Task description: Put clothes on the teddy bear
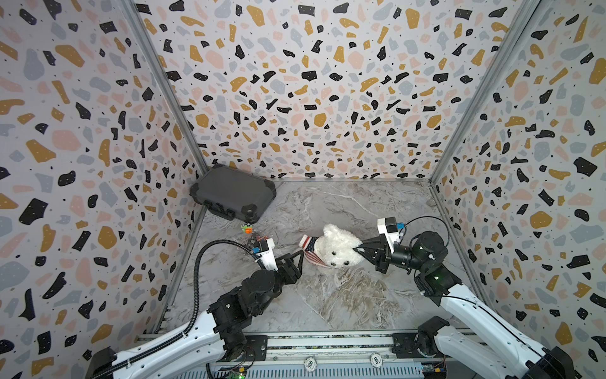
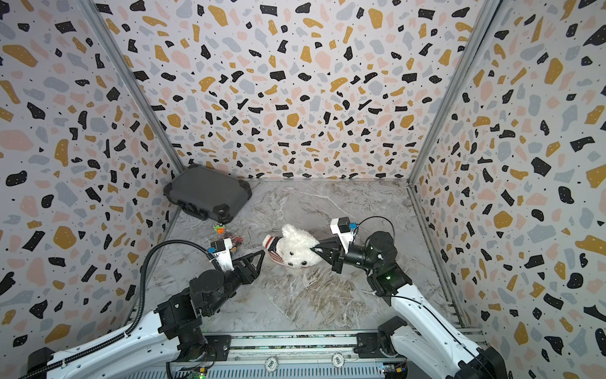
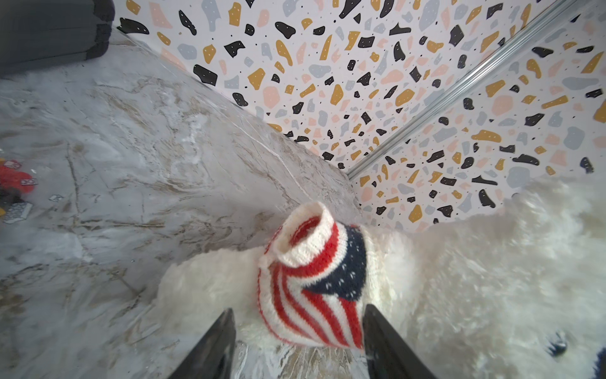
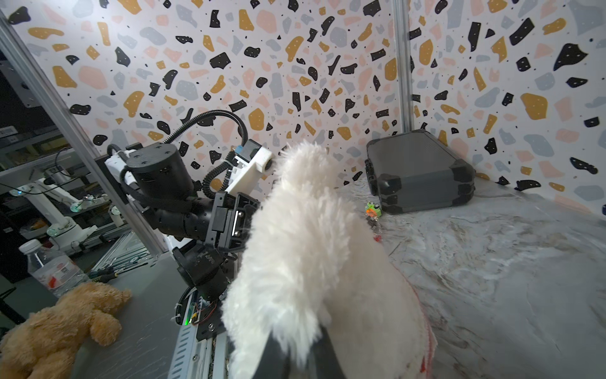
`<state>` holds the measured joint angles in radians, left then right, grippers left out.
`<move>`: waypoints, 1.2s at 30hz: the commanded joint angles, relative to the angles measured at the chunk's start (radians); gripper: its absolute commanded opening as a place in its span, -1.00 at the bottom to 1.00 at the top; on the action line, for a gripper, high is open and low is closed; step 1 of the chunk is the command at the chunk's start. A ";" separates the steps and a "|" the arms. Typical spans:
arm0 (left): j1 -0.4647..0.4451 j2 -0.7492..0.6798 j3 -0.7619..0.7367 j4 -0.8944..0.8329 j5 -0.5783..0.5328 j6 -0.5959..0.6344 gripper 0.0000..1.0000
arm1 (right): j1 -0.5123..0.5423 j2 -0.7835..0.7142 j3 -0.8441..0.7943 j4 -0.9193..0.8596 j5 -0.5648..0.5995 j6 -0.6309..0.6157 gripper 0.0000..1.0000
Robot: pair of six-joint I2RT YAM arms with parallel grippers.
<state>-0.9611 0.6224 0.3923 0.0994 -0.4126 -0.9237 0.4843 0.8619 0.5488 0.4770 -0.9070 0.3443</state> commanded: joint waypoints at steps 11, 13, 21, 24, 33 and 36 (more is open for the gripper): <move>0.087 0.039 -0.039 0.245 0.239 -0.025 0.30 | 0.012 -0.027 -0.006 0.133 -0.083 0.032 -1.00; 0.087 0.068 -0.035 0.259 0.258 -0.023 0.30 | 0.015 -0.025 -0.004 0.133 -0.083 0.030 -1.00; 0.087 0.145 -0.033 0.342 0.290 -0.025 0.16 | 0.029 -0.033 0.000 0.120 -0.092 0.015 -1.00; 0.088 0.148 -0.030 0.341 0.295 -0.023 -0.02 | 0.032 -0.031 0.000 0.117 -0.090 0.010 -1.00; 0.088 0.129 -0.047 0.351 0.303 -0.032 -0.73 | 0.036 -0.020 0.002 0.112 -0.072 0.010 -1.00; 0.088 0.125 -0.053 0.341 0.289 -0.030 -0.90 | 0.037 -0.017 -0.002 0.107 -0.043 0.013 -1.00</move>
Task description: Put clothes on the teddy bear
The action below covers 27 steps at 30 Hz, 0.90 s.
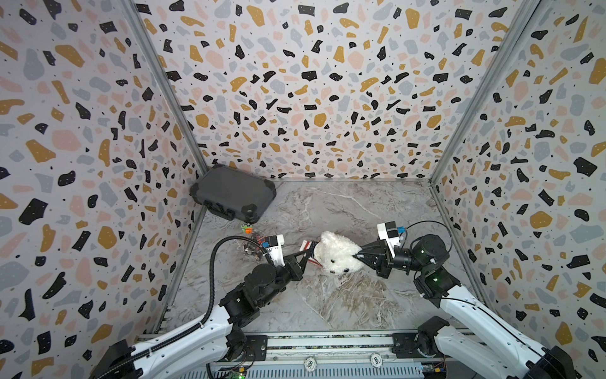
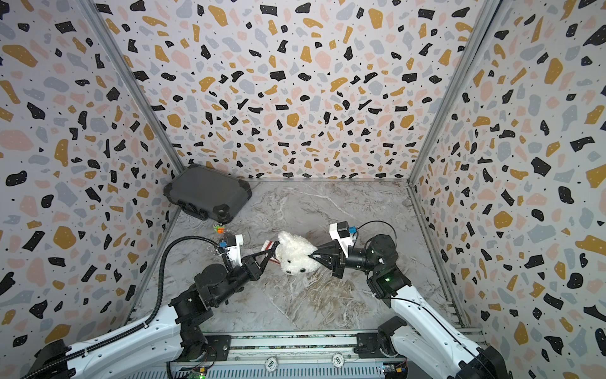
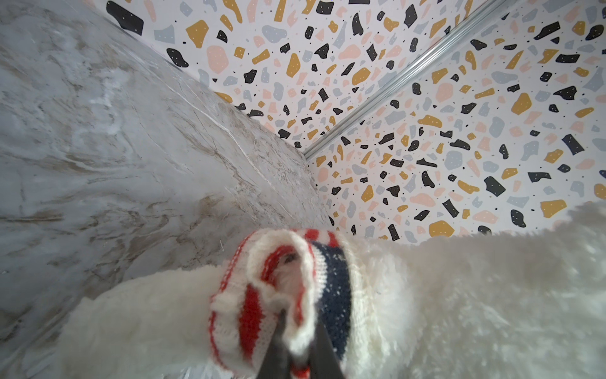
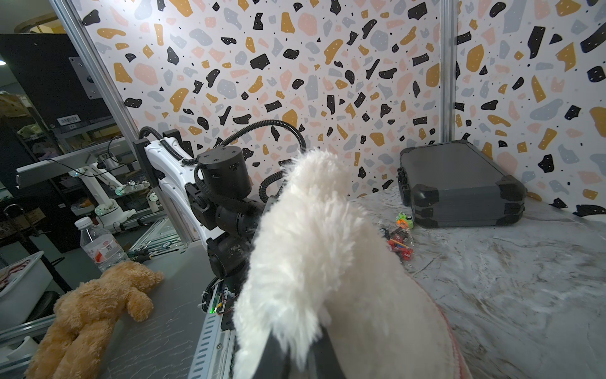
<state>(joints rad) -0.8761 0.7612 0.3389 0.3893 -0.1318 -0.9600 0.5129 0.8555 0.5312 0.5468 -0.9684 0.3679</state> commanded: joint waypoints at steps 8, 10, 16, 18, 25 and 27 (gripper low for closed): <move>0.002 0.006 -0.023 0.059 -0.014 0.009 -1.00 | 0.029 0.003 0.004 -0.030 0.136 -0.017 -0.63; 0.002 0.017 -0.026 0.052 -0.019 0.013 -1.00 | 0.029 0.005 0.014 -0.088 0.166 -0.032 -0.47; 0.001 0.047 -0.037 0.096 -0.017 0.007 -1.00 | 0.041 -0.014 0.065 -0.281 0.295 -0.095 -0.09; -0.001 0.064 -0.037 0.110 -0.012 0.009 -1.00 | 0.044 -0.007 0.098 -0.355 0.339 -0.117 -0.05; -0.019 0.113 -0.033 0.118 -0.027 0.012 -1.00 | 0.076 0.021 0.193 -0.499 0.438 -0.164 0.11; -0.021 0.111 -0.029 0.105 -0.037 0.015 -1.00 | 0.111 0.054 0.242 -0.585 0.526 -0.193 0.17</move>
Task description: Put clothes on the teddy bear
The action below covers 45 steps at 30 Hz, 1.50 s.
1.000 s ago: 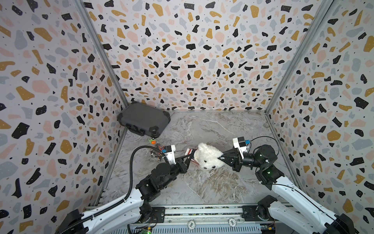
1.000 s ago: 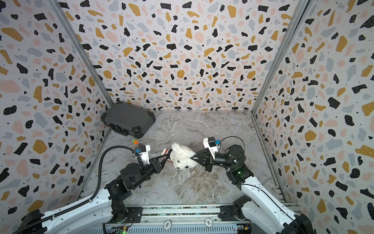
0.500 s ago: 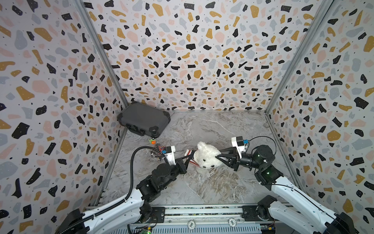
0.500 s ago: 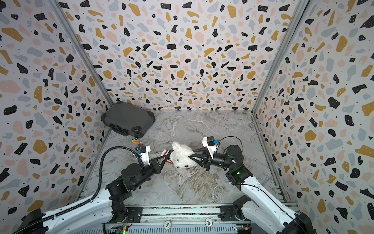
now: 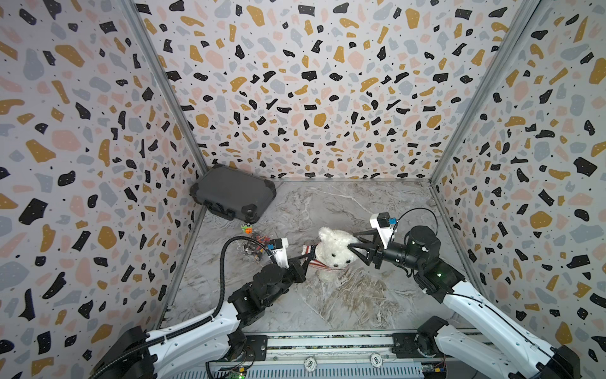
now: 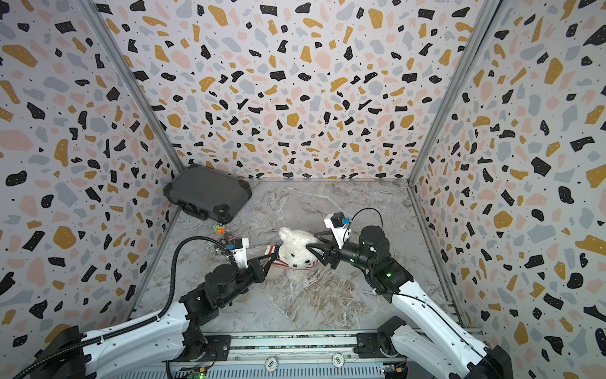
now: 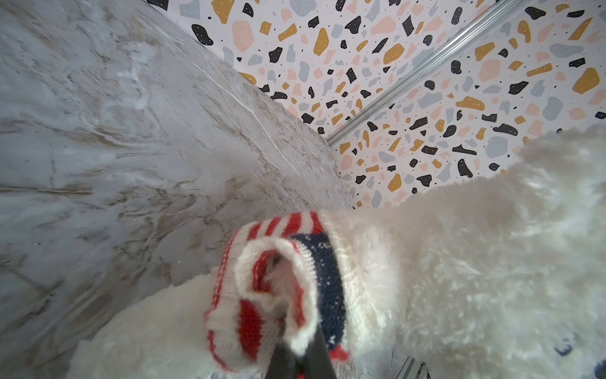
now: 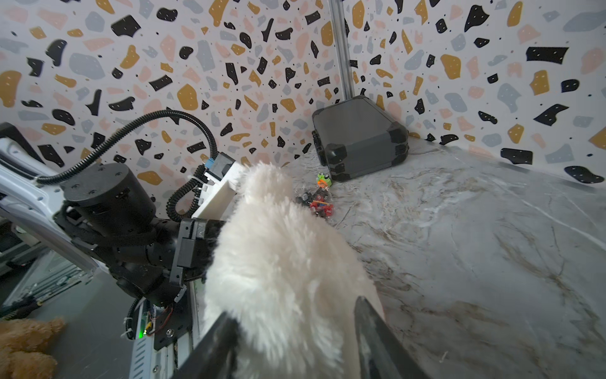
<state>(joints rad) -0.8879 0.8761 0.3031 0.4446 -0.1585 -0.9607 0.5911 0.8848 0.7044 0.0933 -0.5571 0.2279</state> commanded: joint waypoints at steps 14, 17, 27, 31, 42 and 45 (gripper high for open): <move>-0.008 -0.070 0.002 -0.050 -0.086 -0.009 -1.00 | 0.165 0.019 0.127 -0.224 0.299 -0.096 0.73; -0.009 -0.081 0.005 -0.088 -0.099 -0.004 -1.00 | 0.173 0.013 0.125 -0.224 0.288 -0.093 0.81; -0.008 -0.083 0.015 -0.137 -0.135 -0.012 -1.00 | 0.266 0.093 0.214 -0.195 0.310 -0.108 0.92; -0.009 -0.089 0.020 -0.144 -0.146 -0.011 -1.00 | 0.295 0.106 0.235 -0.212 0.344 -0.119 0.95; -0.009 -0.042 0.033 -0.124 -0.113 -0.003 -1.00 | 0.330 0.201 0.258 -0.301 0.449 -0.157 0.95; -0.008 -0.039 0.030 -0.121 -0.111 -0.003 -1.00 | 0.339 0.215 0.256 -0.300 0.475 -0.166 0.89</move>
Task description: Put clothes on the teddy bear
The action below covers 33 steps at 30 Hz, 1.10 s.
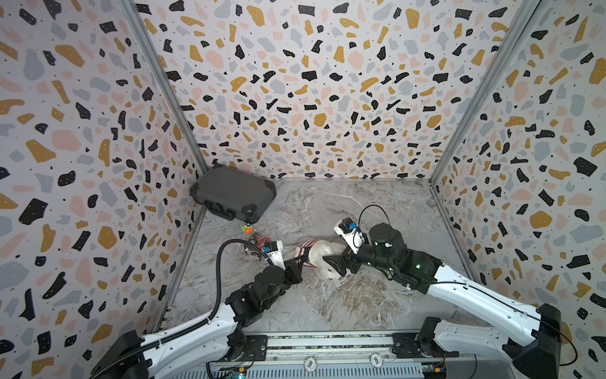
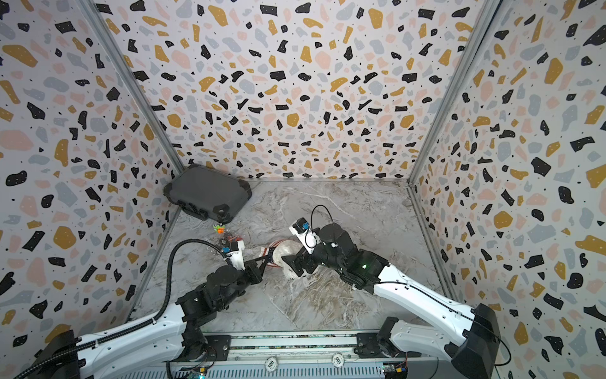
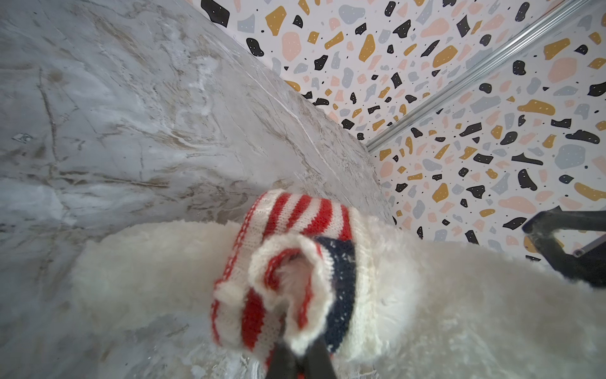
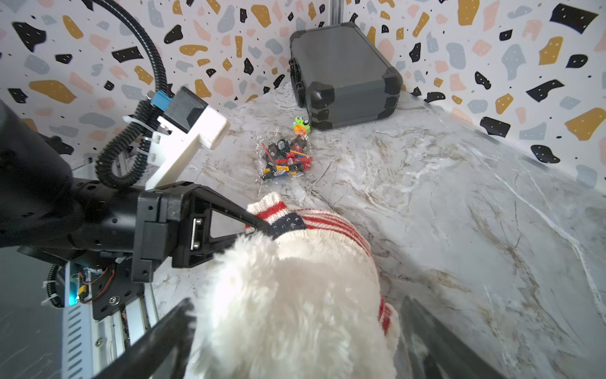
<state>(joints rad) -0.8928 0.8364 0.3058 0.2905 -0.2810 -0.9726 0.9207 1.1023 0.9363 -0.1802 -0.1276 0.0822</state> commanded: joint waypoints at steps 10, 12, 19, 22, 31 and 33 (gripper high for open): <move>-0.003 0.034 0.055 0.032 0.025 0.030 -1.00 | 0.047 0.017 0.006 -0.045 0.126 -0.042 0.25; -0.003 0.050 0.075 0.012 0.026 0.050 -1.00 | 0.052 0.026 0.001 -0.054 0.150 -0.047 0.08; -0.004 0.074 0.085 -0.003 0.034 0.051 -1.00 | 0.051 0.000 -0.055 0.023 0.114 -0.028 -0.67; -0.003 0.066 0.055 0.020 0.023 0.042 -1.00 | 0.050 -0.015 -0.050 0.028 0.107 -0.065 -0.82; -0.005 0.050 0.059 -0.024 0.016 0.068 -1.00 | -0.065 -0.055 -0.106 0.117 -0.049 -0.082 -1.00; -0.004 0.046 0.061 -0.033 0.016 0.077 -0.93 | -0.090 -0.047 -0.095 0.101 -0.055 -0.086 -1.00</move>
<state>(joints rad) -0.8932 0.8959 0.3656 0.2661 -0.2665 -0.9268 0.8574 1.0676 0.8272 -0.1158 -0.1364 0.0093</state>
